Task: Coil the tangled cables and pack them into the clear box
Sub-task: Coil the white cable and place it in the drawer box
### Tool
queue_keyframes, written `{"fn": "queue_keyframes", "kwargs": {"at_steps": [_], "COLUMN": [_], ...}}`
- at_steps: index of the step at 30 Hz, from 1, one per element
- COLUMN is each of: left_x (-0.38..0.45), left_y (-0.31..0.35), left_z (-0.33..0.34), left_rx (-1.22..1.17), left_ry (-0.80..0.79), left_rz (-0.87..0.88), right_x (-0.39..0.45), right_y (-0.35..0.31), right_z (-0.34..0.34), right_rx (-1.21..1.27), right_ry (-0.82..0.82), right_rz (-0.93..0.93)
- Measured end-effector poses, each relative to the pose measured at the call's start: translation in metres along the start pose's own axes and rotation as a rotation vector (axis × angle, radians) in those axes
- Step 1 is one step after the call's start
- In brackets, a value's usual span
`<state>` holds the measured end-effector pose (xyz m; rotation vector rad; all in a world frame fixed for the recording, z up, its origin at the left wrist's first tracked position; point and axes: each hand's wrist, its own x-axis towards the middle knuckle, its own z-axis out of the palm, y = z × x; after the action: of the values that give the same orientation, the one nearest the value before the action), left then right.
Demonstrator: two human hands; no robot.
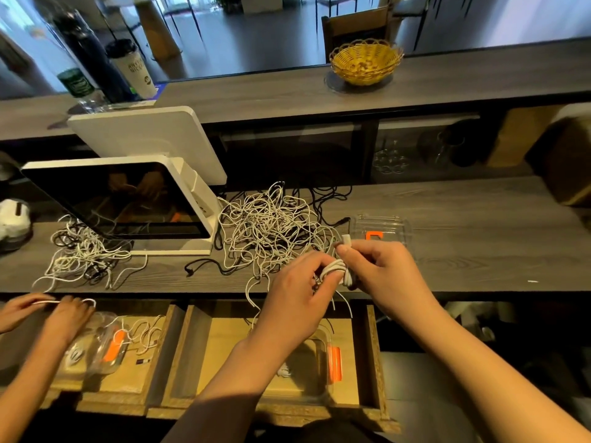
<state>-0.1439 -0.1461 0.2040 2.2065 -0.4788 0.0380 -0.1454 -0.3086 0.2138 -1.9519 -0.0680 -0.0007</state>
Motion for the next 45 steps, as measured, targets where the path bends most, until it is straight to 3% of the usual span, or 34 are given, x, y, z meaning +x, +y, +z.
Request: {"fn": "queue_keyframes", "kwargs": {"at_steps": [7, 13, 19, 25, 31, 34, 38, 42, 45], "left_x": [-0.003, -0.005, -0.011, -0.018, -0.013, -0.01, -0.01, -0.008, -0.004], "left_y": [-0.003, -0.008, -0.01, -0.013, -0.013, -0.014, -0.011, -0.011, -0.009], "left_z": [0.001, -0.001, -0.004, -0.004, -0.013, -0.015, -0.013, -0.015, -0.016], "left_rx": [0.009, -0.007, -0.098, -0.179, -0.211, -0.207, -0.386, -0.463, -0.536], "left_ry": [0.103, 0.145, 0.228, 0.334, 0.237, 0.176, 0.167, 0.281, 0.253], "left_rz": [0.047, 0.105, 0.094, 0.084, -0.006, -0.095, -0.288, -0.346, -0.372], "right_x": [0.004, 0.001, 0.009, 0.013, 0.017, 0.013, 0.005, 0.003, 0.002], "right_y": [-0.001, -0.005, -0.016, -0.02, -0.013, -0.007, -0.007, -0.011, -0.007], "right_z": [-0.004, -0.002, -0.002, 0.0, -0.007, 0.003, 0.016, 0.022, 0.02], "right_rx": [-0.104, 0.09, -0.053, 0.074, 0.213, 0.292, 0.293, 0.06, 0.011], "right_ry": [-0.118, 0.008, -0.197, -0.287, -0.39, -0.272, -0.043, -0.067, -0.045], "right_rz": [-0.01, 0.002, -0.029, 0.068, 0.199, 0.229, 0.11, 0.0, -0.006]}}
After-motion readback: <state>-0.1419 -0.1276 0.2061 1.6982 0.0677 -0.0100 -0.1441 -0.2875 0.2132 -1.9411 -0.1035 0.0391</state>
